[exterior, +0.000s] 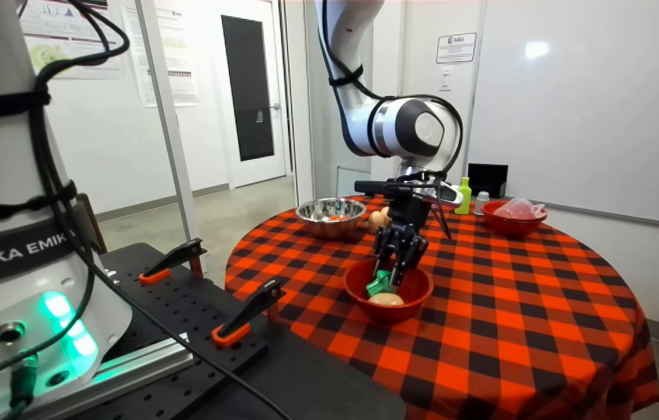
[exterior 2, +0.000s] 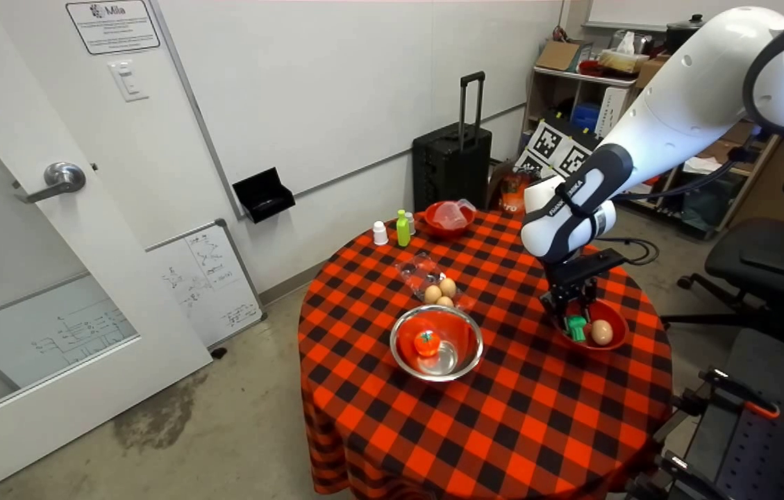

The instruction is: Remove the plastic broccoli from the red bowl

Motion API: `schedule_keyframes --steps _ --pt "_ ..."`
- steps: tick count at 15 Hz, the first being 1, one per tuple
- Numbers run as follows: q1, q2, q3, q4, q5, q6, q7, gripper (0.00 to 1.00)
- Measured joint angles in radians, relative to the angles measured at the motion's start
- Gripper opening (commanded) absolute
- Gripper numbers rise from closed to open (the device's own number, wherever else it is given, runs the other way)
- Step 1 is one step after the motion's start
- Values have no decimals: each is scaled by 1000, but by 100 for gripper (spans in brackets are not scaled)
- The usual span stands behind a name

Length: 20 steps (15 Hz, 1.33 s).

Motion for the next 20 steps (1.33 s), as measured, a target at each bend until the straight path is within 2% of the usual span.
schedule_keyframes --steps 6,13,20 --pt "26 -31 -24 -2 -25 1 5 27" --pt "120 -168 -44 -48 -127 2 61 27" --pt "159 -197 -3 -41 -171 -13 53 27"
